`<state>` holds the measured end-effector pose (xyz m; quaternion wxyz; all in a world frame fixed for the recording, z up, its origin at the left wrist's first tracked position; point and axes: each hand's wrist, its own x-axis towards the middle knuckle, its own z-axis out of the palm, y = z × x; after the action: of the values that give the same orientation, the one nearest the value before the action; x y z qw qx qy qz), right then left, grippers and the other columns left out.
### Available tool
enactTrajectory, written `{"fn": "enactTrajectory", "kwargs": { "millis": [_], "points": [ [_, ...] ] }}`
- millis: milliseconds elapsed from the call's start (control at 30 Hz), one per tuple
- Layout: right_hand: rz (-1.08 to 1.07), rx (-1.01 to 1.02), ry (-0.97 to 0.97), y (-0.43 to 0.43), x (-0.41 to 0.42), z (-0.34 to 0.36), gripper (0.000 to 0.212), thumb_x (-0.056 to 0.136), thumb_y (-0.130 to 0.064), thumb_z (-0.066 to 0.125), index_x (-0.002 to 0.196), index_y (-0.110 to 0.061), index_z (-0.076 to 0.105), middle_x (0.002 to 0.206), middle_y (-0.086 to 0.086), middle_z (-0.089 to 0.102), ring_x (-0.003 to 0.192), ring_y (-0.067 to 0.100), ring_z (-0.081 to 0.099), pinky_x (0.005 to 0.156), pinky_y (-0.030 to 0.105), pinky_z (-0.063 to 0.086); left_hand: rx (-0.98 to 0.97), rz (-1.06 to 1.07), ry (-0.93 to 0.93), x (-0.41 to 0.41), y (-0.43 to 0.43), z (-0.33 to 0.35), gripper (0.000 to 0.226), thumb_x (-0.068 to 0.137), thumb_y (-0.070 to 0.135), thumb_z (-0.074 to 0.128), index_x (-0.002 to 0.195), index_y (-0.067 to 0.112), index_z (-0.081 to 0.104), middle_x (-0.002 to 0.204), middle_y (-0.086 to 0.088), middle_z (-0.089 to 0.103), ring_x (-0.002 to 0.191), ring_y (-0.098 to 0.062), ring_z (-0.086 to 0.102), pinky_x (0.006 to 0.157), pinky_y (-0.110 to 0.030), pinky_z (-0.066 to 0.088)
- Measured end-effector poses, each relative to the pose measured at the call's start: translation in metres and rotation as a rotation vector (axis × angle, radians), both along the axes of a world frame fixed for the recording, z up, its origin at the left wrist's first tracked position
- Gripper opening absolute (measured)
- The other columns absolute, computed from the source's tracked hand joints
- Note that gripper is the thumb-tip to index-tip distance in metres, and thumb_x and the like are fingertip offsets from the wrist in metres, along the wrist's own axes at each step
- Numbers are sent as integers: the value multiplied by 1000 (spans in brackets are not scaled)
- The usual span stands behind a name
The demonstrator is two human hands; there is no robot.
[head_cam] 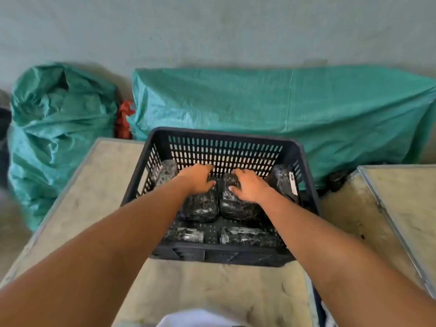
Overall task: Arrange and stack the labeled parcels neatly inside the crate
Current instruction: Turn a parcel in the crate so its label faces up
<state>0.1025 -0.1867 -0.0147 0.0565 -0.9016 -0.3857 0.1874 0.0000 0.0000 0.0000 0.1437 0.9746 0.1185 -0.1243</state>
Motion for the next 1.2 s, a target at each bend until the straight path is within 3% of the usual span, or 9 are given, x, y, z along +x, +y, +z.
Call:
{"fn": "enactTrajectory", "kwargs": {
  "millis": [133, 300, 600, 700, 767, 833, 933, 1033, 1200],
  "points": [
    [-16, -199, 135, -14, -4, -36, 96, 88, -54, 72, 163, -23, 21, 164, 20, 28, 150, 41, 27, 118, 51, 35, -37, -15, 160, -6, -12, -42, 75, 94, 44, 63, 157, 19, 30, 148, -12, 52, 129, -32, 55, 99, -46, 51],
    [-24, -278, 150, -27, -5, -68, 120, 75, -49, 87, 165, -32, 9, 171, 18, -8, 157, 43, -3, 125, 58, 15, -40, -35, 324, -9, -17, -79, 91, 94, 35, 69, 163, 27, 10, 170, -8, -3, 153, -41, 0, 118, -62, 25],
    [-54, -331, 50, -8, -13, -82, 127, 71, -19, 93, 165, -24, 7, 167, 28, 1, 153, 53, 3, 120, 65, 24, -146, 16, 321, -12, -20, -109, 99, 91, 27, 70, 161, 34, 0, 166, -4, -23, 148, -38, -26, 117, -65, -5],
    [-74, -289, 148, -8, -6, -70, 126, 71, -21, 93, 165, -29, 11, 170, 22, 4, 154, 49, 9, 119, 57, 32, -209, 26, 306, -12, -16, -109, 101, 90, 27, 72, 161, 34, 1, 166, -2, -21, 148, -36, -26, 116, -64, -6],
    [-51, -226, 195, -11, 3, -54, 120, 67, -30, 95, 163, -33, 23, 167, 17, 27, 148, 42, 35, 116, 50, 40, -238, 27, 298, -11, -14, -104, 104, 89, 27, 74, 162, 32, 1, 167, -2, -17, 149, -36, -23, 117, -65, -5],
    [-27, -126, 213, -15, 12, -37, 107, 64, -37, 94, 156, -37, 39, 144, 6, 60, 116, 25, 65, 97, 38, 55, -280, 35, 259, -10, -12, -98, 110, 87, 26, 77, 161, 33, -4, 168, -3, -10, 151, -38, -15, 118, -67, 2],
    [-99, 102, 299, -21, 23, -15, 85, 63, -36, 89, 142, -43, 58, 114, -14, 69, 77, -4, 62, 68, 17, 48, -442, 74, 136, -10, -9, -85, 125, 86, 33, 78, 153, 45, -27, 168, -10, 5, 153, -37, 10, 121, -57, 15],
    [-204, 276, 557, -31, 34, -1, 73, 68, -22, 89, 135, -38, 65, 118, -25, 70, 92, -15, 67, 86, 14, 51, -627, 110, -18, -10, -5, -72, 126, 90, 35, 74, 140, 56, -39, 167, -11, 8, 129, -27, 52, 109, -32, 31],
    [-272, 445, 806, -46, 45, 11, 61, 82, 4, 79, 131, -31, 67, 110, -7, 79, 104, 8, 74, 98, 30, 56, -686, -43, -195, -7, -5, -57, 114, 96, 36, 67, 147, 51, -33, 161, 3, 25, 128, -9, 49, 113, -34, 27]
  ]
}}
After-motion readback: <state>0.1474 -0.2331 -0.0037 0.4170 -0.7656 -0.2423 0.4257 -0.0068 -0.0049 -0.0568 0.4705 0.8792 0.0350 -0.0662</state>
